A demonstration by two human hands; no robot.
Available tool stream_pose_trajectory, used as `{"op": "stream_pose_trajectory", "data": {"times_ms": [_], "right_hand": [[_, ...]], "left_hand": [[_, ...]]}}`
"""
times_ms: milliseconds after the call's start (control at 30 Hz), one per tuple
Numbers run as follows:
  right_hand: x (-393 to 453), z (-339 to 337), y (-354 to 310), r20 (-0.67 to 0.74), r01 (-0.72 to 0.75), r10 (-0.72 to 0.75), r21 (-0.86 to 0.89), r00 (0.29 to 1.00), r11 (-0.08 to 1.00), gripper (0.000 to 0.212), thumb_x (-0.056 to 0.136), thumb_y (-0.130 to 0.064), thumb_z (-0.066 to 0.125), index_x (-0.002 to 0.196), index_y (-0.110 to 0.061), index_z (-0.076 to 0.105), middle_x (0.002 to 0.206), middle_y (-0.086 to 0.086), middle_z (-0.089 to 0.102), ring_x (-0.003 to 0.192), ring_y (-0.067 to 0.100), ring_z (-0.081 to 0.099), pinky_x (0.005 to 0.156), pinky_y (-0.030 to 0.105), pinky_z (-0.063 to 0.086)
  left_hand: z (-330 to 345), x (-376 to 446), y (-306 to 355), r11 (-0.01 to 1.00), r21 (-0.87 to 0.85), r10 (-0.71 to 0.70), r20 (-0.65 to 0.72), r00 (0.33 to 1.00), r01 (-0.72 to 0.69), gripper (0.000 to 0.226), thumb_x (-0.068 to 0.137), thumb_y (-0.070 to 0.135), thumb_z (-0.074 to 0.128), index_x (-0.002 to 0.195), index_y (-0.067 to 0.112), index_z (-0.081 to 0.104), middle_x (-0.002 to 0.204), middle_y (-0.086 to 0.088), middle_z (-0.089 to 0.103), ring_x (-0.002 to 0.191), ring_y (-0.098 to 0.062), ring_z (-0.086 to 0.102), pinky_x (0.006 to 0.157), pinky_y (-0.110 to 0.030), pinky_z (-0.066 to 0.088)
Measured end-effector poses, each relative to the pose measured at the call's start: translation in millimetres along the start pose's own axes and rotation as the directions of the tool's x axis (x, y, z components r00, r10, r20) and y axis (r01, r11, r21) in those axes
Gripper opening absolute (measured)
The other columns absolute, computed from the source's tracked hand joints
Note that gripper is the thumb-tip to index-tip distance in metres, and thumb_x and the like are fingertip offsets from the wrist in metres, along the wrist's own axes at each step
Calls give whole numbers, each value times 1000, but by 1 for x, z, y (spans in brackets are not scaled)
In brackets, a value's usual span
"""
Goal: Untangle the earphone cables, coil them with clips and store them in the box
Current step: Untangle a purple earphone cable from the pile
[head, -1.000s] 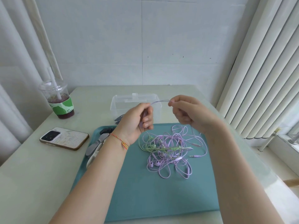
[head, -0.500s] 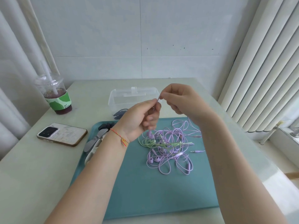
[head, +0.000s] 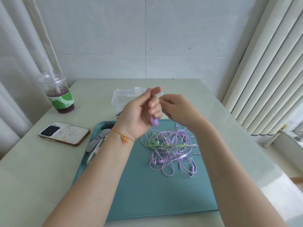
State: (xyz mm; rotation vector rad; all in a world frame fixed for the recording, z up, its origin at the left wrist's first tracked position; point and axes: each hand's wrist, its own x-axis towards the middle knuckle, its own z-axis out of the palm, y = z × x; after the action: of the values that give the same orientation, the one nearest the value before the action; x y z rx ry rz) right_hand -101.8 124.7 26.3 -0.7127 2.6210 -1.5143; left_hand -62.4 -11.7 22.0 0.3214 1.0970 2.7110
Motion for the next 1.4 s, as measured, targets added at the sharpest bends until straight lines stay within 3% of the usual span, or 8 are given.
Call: {"op": "stream_pose_trajectory", "data": {"times_ms": [133, 333, 500, 800, 967, 1067, 1233, 1400], "right_hand": [[-7, 9, -8, 205, -12, 28, -82, 978, 997, 38, 95, -15, 49, 57, -20, 49, 47, -10, 45, 43, 7, 37, 49, 21, 34], [-11, 14, -11, 364, -5, 61, -154, 929, 988, 24, 99, -25, 50, 104, -26, 73, 52, -10, 44, 50, 10, 40, 57, 22, 39], [-14, 16, -17, 395, -6, 99, -230, 913, 973, 26, 99, -26, 48, 107, -26, 72, 52, -11, 45, 54, 13, 42, 62, 26, 40], [-18, 17, -27, 389, 48, 85, -319, 917, 946, 21, 95, -29, 53, 95, -23, 73, 57, -6, 51, 46, 7, 45, 51, 17, 40], [-16, 7, -28, 253, 62, 22, -322, 967, 945, 22, 92, -22, 53, 75, -16, 66, 56, -9, 51, 44, 3, 41, 51, 21, 39], [-13, 3, -24, 159, 29, 17, -279, 987, 960, 15, 87, -16, 55, 72, -16, 59, 61, -9, 56, 55, 11, 47, 56, 27, 42], [-10, -7, -18, 32, 39, -31, -321, 999, 946, 7, 85, -22, 61, 79, -21, 63, 55, -13, 50, 47, 0, 44, 45, 13, 30], [-9, -14, -16, -8, 57, -59, -196, 998, 979, 14, 82, -29, 73, 79, -19, 63, 60, -2, 56, 48, 9, 43, 43, 19, 34]], "left_hand": [[-6, -1, 11, 986, -74, 138, -121, 983, -147, 42, 104, 25, 34, 92, 9, 71, 81, -4, 71, 74, -17, 70, 70, -27, 58], [-13, -2, 18, 968, -37, 243, -128, 962, -250, 36, 106, 24, 29, 114, 6, 58, 116, -11, 68, 114, -26, 63, 98, -32, 51], [-20, 1, 18, 958, 66, 286, -159, 945, -279, 36, 106, 26, 27, 117, 9, 57, 120, -8, 67, 119, -24, 60, 100, -32, 48], [-25, 8, 3, 859, 464, 379, -294, 878, -216, 31, 106, 22, 33, 107, 10, 61, 108, -10, 70, 103, -22, 67, 94, -29, 50], [-21, 3, -3, 785, 619, 246, -281, 928, -21, 33, 105, 20, 36, 110, 4, 64, 99, -14, 69, 56, -13, 63, 44, -20, 43], [-22, 2, -3, 801, 598, 155, -244, 957, 23, 32, 104, 18, 37, 98, 6, 66, 80, -13, 67, 48, -20, 57, 43, -27, 43], [-21, -2, -1, 781, 611, 36, -252, 967, 130, 34, 103, 19, 38, 82, 6, 60, 56, -5, 60, 43, -19, 53, 39, -22, 37], [-17, -3, 2, 769, 569, -218, -196, 956, 291, 46, 103, 34, 30, 64, 13, 45, 41, 5, 24, 33, -9, 19, 39, -20, 17]]}}
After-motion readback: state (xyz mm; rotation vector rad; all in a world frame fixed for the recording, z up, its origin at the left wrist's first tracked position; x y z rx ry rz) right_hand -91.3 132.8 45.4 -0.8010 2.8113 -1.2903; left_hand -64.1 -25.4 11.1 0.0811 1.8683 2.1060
